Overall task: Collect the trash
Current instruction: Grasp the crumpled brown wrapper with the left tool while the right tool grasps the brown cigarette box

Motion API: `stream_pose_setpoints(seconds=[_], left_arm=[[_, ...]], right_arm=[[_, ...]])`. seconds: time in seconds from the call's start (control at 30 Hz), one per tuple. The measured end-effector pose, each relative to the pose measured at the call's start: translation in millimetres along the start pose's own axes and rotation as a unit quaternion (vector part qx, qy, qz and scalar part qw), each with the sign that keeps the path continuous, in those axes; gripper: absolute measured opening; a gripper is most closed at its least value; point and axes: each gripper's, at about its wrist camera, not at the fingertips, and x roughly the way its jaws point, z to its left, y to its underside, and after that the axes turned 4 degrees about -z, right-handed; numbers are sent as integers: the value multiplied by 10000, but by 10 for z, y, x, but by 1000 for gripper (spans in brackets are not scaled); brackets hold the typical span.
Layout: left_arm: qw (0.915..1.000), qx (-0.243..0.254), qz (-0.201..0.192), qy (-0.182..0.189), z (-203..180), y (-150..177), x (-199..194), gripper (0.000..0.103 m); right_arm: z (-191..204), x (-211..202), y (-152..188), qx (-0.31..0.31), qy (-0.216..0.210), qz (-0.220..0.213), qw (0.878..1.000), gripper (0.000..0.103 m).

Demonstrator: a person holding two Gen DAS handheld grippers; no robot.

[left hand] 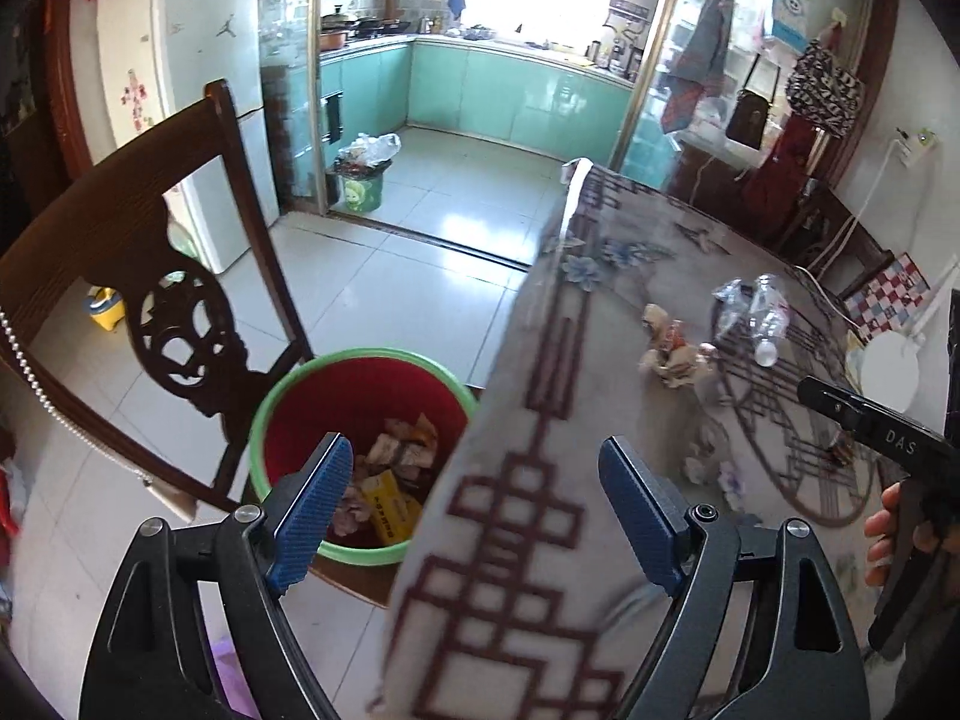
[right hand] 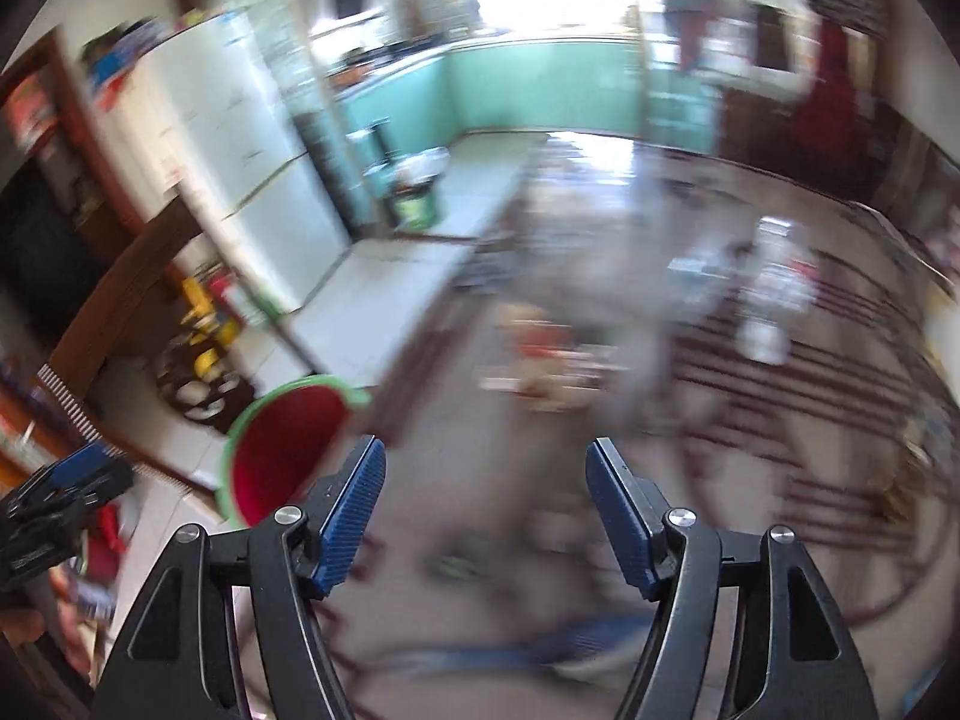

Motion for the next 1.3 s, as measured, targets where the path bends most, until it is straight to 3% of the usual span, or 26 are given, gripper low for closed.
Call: stream_pose_setpoints(seconds=[0.1, 0.17, 0.27, 0.37, 0.53, 0.7, 0.73, 0.77, 0.8, 0.87, 1.07, 1.1, 1.13, 1.17, 1.2, 1.27, 1.3], left_arm=[[9996, 106, -52, 263, -433, -25, 36, 86], [9992, 194, -16, 350, -702, -50, 110, 87], [9988, 154, 35, 464, -1000, -81, 233, 88], [9990, 139, 86, 409, -1244, -96, 347, 88], [9995, 177, 235, 128, -1494, -127, 620, 88], [9994, 108, 281, -154, -1600, -216, 1007, 88], [9994, 90, 310, -161, -1623, -234, 1107, 88], [9992, 74, 351, -176, -1644, -256, 1222, 88], [9988, 54, 416, -233, -1667, -283, 1342, 88], [9984, -29, 497, -281, -1694, -323, 1549, 88], [9950, -251, 922, -277, -1715, -293, 2059, 86], [9942, -304, 995, -283, -1705, -270, 2111, 81], [9937, -327, 1038, -280, -1709, -258, 2143, 62], [9935, -352, 1071, -183, -1710, -247, 2158, 53], [9940, -327, 1041, -120, -1722, -245, 2141, 50], [9954, -68, 945, -128, -1780, -258, 2077, 17], [9955, 59, 933, -126, -1807, -261, 2033, 17]], right_arm=[[-966, -182, 24, 642, 965, -47, 9933, 73], [-1582, -189, 64, 1139, 1498, 106, 9821, 73], [-2364, -37, 141, 1936, 1830, 234, 9636, 73], [-2789, 260, 176, 2374, 1880, 427, 9521, 73], [-2980, 641, 201, 2401, 1908, 803, 9484, 73], [-3074, 780, 261, 2621, 1512, 765, 9501, 72], [-3084, 797, 276, 2640, 1448, 771, 9505, 64], [-3073, 797, 282, 2530, 1542, 730, 9523, 39], [-3095, 823, 288, 2482, 1553, 748, 9532, 27], [-3150, 841, 280, 2529, 1441, 744, 9538, 21], [-3220, 810, 287, 2539, 1260, 673, 9566, 21], [-3216, 794, 280, 2532, 1236, 643, 9573, 21], [-3192, 749, 267, 2466, 1261, 623, 9589, 21], [-3152, 684, 249, 2350, 1317, 586, 9612, 21], [-3100, 629, 219, 2249, 1373, 540, 9632, 21], [-3004, 513, 138, 2082, 1429, 425, 9666, 21], [-2971, 467, 107, 2044, 1421, 379, 9678, 21]])
